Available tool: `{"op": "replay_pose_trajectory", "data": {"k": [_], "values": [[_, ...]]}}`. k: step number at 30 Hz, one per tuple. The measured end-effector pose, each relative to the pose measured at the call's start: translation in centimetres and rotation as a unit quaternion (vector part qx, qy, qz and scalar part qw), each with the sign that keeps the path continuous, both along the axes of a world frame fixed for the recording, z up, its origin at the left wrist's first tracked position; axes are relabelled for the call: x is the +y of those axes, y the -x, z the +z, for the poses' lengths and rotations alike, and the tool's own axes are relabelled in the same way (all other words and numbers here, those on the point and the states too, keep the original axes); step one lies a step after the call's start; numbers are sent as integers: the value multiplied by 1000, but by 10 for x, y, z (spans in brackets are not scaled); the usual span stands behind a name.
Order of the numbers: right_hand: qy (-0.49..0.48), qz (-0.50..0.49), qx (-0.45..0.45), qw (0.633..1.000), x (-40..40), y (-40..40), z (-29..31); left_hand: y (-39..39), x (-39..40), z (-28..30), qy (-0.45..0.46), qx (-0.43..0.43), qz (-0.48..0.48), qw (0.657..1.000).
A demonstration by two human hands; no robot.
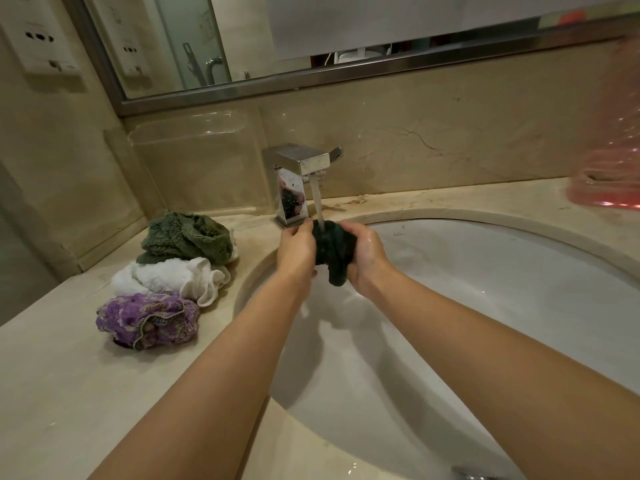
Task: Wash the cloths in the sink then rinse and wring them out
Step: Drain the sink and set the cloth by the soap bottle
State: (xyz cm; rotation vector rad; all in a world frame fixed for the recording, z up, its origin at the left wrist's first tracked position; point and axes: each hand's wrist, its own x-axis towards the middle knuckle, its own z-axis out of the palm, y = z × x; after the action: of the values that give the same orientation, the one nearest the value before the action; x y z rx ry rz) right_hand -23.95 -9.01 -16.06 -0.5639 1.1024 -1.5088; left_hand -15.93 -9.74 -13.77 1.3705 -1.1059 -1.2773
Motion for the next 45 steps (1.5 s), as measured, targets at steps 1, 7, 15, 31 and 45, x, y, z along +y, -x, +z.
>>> {"op": "replay_pose_trajectory", "data": {"k": [1, 7, 15, 31, 45], "values": [[10, 6, -19, 1000, -1, 0, -1, 1, 0, -1, 0, -2, -8, 1000], [38, 46, -67, 996, 3, -1, 7, 3, 3, -2, -7, 16, -37, 999], [43, -7, 45, 998, 5, -4, 5, 0, -3, -4, 0, 30, 3, 1000], [40, -59, -35, 997, 2, -12, -8, 0, 1, -3, 79, -166, 25, 983], [19, -57, 150, 987, 1, -17, 7, 4, 5, -5, 0, -64, -29, 998]]}}
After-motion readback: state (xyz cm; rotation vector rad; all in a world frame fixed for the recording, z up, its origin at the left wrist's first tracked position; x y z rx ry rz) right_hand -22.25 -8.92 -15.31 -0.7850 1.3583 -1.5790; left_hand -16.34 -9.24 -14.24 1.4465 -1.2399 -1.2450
